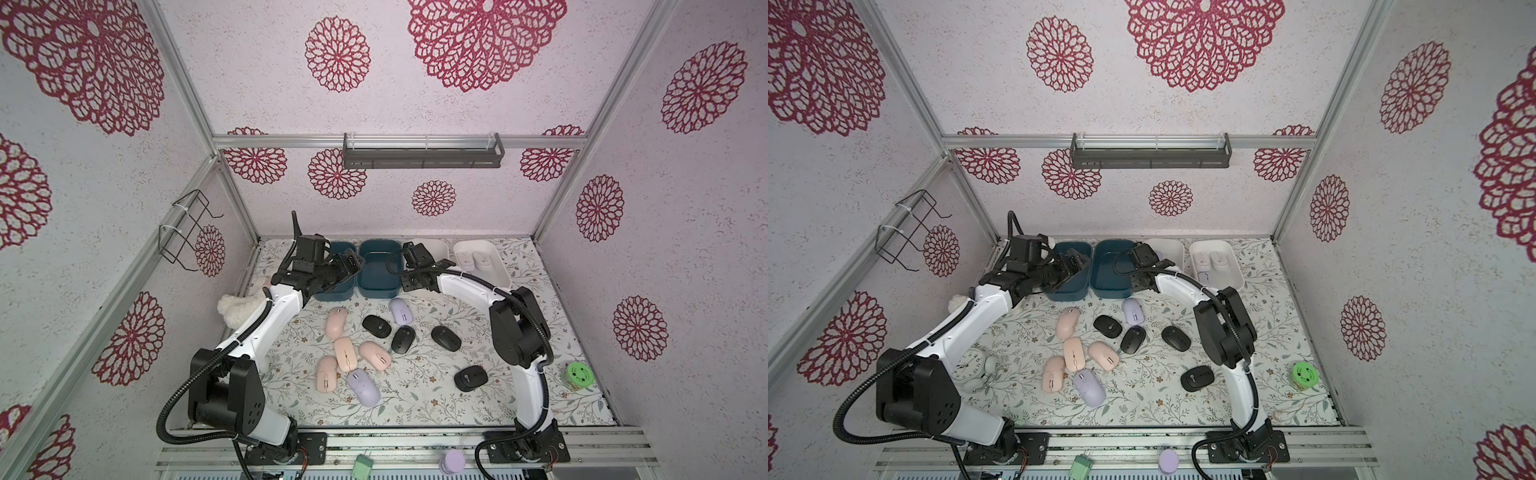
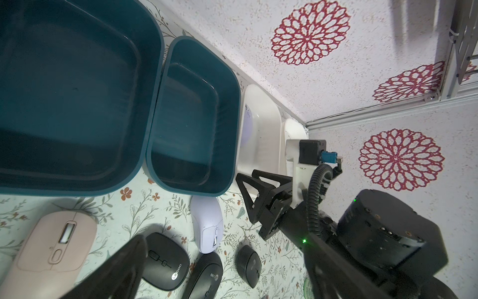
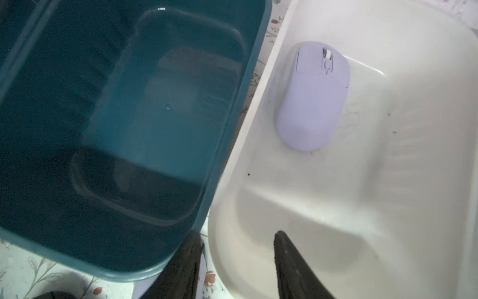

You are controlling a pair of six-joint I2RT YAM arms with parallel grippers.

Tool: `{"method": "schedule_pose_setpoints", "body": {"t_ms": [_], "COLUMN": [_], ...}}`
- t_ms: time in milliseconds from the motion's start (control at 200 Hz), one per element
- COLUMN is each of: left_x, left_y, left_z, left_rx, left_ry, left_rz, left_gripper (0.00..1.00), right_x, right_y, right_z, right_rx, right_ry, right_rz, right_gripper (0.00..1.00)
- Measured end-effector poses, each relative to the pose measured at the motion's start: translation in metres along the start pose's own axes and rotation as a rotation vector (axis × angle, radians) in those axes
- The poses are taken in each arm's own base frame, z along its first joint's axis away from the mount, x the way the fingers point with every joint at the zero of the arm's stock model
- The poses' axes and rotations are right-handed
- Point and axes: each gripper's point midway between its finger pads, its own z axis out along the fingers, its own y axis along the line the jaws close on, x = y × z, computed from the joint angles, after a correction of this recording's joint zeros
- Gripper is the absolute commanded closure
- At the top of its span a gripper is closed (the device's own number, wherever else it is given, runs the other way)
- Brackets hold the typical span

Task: Place the mice by color into the storage box
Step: Move the storage box to the center of the board.

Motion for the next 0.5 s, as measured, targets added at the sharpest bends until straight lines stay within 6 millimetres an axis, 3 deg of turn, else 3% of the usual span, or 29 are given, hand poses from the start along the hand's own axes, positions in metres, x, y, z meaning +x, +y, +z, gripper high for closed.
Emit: {"method": "schedule_pose_setpoints", "body": {"t_ms": [325, 500], "left_x": [0.0, 0.0], "left_y": [0.0, 0.0], "left_z": [0.0, 0.0], "left_rx": [0.0, 0.0], "left_ry": [0.001, 0.001], "left_rz": [0.001, 0.001], "left_gripper": [0.03, 0.03], "right_x": [0.006, 0.013], "right_y": [-0.001, 0.0], "right_z": [0.006, 0.018], "right_rx": [0.003, 0.008], "right_ry": [0.014, 0.033], "right_rz": [-0.003, -0.032], "right_gripper": [0.53, 0.56]}}
